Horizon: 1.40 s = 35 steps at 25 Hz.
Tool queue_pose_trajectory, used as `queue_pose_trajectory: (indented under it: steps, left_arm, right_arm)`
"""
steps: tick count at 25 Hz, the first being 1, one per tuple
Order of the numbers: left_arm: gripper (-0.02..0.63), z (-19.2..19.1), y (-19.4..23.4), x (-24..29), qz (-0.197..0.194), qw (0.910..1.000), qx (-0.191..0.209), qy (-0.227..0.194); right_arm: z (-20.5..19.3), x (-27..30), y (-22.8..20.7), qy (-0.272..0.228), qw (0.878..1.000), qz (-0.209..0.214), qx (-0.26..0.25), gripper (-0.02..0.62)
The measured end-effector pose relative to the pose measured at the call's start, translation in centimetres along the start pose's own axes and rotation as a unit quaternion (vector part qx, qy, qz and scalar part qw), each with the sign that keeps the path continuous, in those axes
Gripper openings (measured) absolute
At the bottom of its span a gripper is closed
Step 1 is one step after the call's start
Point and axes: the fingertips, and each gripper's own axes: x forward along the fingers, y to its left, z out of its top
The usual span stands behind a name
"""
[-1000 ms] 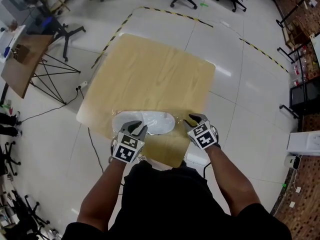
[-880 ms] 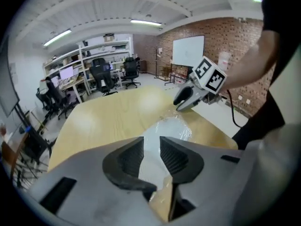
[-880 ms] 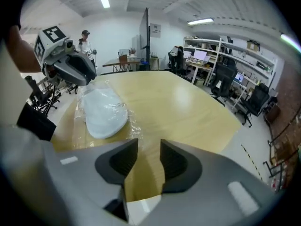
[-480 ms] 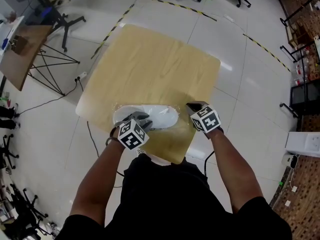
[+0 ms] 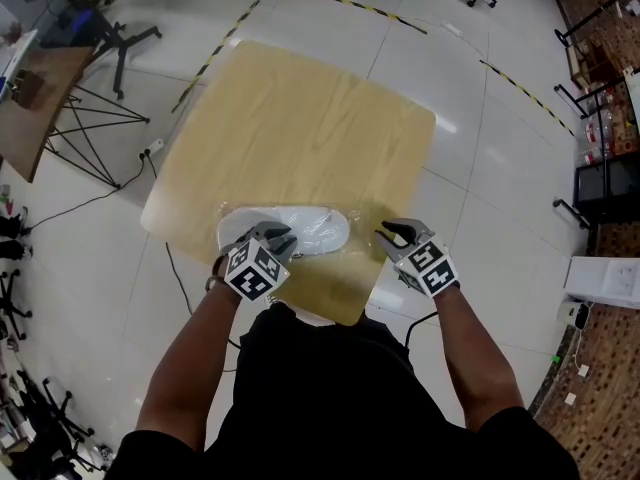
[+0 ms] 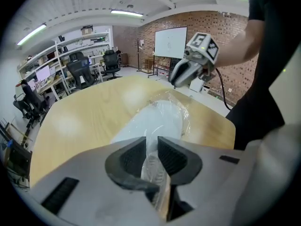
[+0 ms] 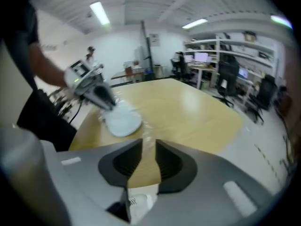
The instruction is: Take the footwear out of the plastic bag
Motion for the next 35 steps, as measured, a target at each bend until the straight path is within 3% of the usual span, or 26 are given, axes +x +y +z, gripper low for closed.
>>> queue_pose_trajectory:
  steps: [2,5,8,12,19,21,23,35]
  left_arm:
    - [0.083,0.0,0.1,0.0,-0.001,1.0,-0.001,0.0]
    - [0.083,0.1,0.1,0.2,-0.004,1.0,-0.001,0.001]
    - [0.081,0.0,0.1,0.2,-0.008,1.0,-0.006,0.002]
    - [0.078,0.3,0.0,0.3,-0.017,0.9998,-0.013,0.007]
    - [0.072,0.2,0.3,0.2,-0.018,0.9997,-0.013,0.006]
    - [0.071,0.1,0.3,0.2,-0.017,0.9997,-0.015,0.005]
    - [0.069,0.1,0.2,0.2,-0.018,0.9997,-0.018,0.004]
    - [0.054,0.2,0.4,0.2,-0.022,0.9995,-0.021,0.005]
  right_arm:
    - [-1.1,0.0,4.2,0.033,0.992,0.028,-0.116,0.181]
    - [-2.1,0.7,6.5,0.074,0.969,0.0,-0.237,0.19]
    - [-1.8,1.6,7.7,0.08,0.955,0.002,-0.287,0.175]
    - [-1.2,0.6,9.7,0.067,0.954,0.031,-0.292,0.176]
    - [-2.1,1.8,8.8,0.097,0.943,0.003,-0.317,0.173]
    - [-2.1,2.2,8.3,0.101,0.943,-0.002,-0.317,0.125]
    - [-2.4,2.1,7.9,0.103,0.944,0.001,-0.313,0.004]
    - [-3.7,0.2,8.2,0.081,0.953,0.01,-0.291,0.005]
